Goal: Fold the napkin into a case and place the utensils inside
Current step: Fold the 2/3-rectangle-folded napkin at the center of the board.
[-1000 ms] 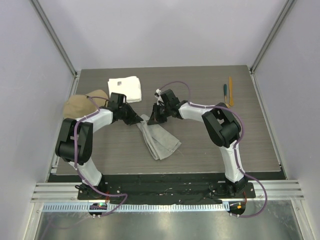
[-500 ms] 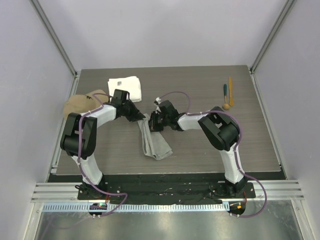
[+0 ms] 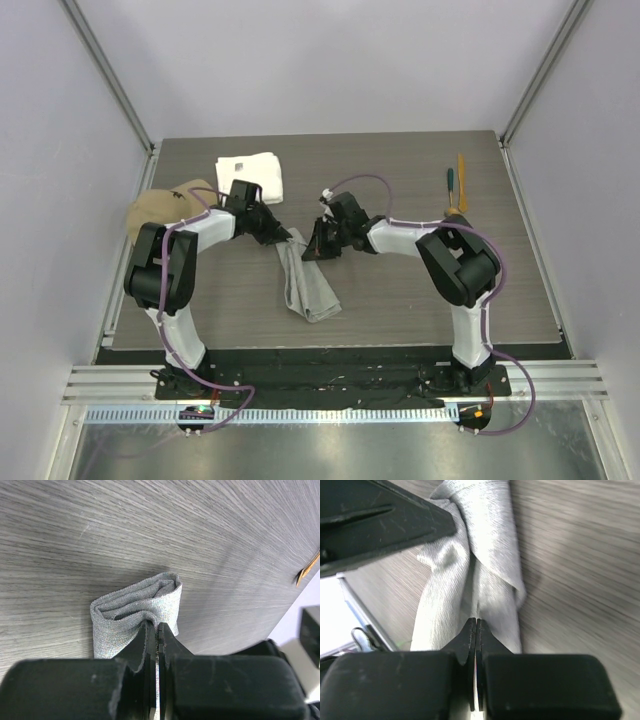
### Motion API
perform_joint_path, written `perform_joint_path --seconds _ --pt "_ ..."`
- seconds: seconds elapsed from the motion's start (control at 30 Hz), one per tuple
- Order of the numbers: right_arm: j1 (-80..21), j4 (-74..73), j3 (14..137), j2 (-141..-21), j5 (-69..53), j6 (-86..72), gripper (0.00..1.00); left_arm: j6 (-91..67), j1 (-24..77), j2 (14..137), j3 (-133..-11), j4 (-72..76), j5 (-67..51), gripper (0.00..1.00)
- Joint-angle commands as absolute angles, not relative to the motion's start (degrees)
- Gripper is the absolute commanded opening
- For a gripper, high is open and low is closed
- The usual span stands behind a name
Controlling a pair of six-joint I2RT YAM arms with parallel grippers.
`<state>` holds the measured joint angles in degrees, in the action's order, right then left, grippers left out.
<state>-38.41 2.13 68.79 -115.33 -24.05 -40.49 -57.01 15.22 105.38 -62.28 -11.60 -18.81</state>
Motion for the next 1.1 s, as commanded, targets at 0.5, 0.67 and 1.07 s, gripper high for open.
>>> perform_joint_path --seconds 0.5,0.67,1.07 --pt "-43.7 13.2 60.6 -115.2 -21.6 -45.4 0.01 -55.5 16.2 106.8 -65.0 -11.0 -18.5 0.0" --pt "-43.2 11.7 61.3 -113.3 -22.5 -45.8 0.01 -54.2 16.4 106.6 -63.9 -11.1 -18.2 0.0" --pt "-38.5 -13.5 78.0 -110.6 -13.1 -17.6 0.01 -53.3 17.0 104.8 -61.8 -8.8 -19.9 0.0"
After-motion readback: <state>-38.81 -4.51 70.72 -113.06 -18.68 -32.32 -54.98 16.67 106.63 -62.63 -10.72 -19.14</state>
